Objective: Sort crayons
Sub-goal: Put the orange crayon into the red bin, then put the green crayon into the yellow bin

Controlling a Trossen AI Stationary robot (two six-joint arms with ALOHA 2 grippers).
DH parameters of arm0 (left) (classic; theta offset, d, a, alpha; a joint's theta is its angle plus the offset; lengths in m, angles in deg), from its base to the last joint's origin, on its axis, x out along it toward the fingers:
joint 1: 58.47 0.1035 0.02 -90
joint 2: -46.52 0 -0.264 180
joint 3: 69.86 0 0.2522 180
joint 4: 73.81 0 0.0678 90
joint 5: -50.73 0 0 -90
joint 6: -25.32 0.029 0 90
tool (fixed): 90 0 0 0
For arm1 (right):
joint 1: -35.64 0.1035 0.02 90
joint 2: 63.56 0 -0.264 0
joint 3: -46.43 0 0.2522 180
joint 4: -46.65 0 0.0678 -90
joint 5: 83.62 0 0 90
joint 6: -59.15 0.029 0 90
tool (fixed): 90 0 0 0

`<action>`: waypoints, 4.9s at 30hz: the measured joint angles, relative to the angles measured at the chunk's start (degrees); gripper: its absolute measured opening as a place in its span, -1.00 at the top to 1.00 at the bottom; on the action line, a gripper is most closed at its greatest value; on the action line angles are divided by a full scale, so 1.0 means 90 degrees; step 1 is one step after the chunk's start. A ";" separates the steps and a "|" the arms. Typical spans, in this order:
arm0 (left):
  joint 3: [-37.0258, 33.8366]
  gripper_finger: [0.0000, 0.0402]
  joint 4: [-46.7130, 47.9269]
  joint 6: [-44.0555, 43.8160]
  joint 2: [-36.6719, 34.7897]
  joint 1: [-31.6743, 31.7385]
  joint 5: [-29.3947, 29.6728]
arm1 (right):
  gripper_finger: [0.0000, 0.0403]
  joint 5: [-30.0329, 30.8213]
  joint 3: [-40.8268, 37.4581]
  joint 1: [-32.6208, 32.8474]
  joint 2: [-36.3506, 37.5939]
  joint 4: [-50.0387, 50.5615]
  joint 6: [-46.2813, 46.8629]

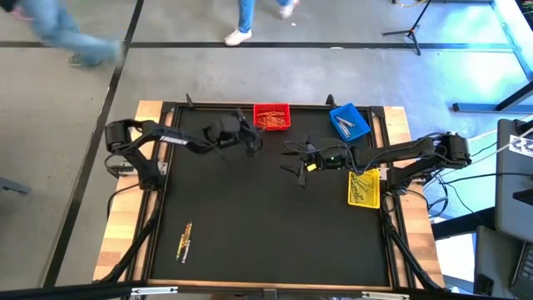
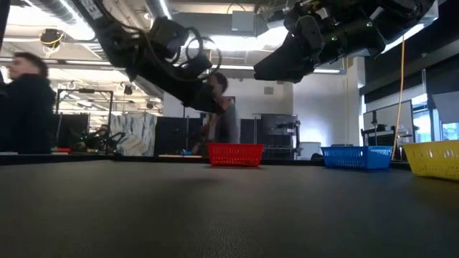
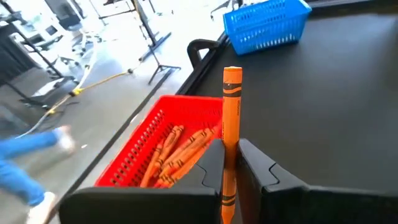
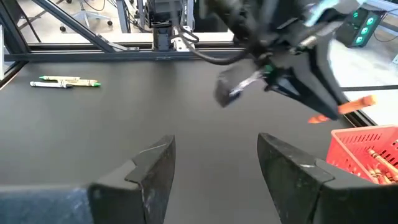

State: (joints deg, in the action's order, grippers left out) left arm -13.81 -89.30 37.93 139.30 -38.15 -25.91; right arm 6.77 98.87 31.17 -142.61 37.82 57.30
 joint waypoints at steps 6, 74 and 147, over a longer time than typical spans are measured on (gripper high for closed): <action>0.0000 0.96 -0.0339 -0.0002 0.0299 0.0673 -0.0617 | -0.12 0.0001 0.0000 -0.0005 0.0000 0.0012 0.0000; 0.0398 0.43 0.5776 -0.4911 -0.1884 -0.5259 0.1087 | -0.12 0.0116 0.0000 0.1023 0.0005 -0.0207 -0.0182; -0.0401 0.92 0.5951 -1.4022 -0.0543 -0.8536 -0.2708 | -0.12 0.0244 0.0000 0.1370 0.0005 0.0000 0.0053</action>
State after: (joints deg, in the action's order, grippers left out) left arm -17.42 -35.73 -88.27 134.41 -114.98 -50.28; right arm 8.97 98.87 43.50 -142.56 37.82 57.78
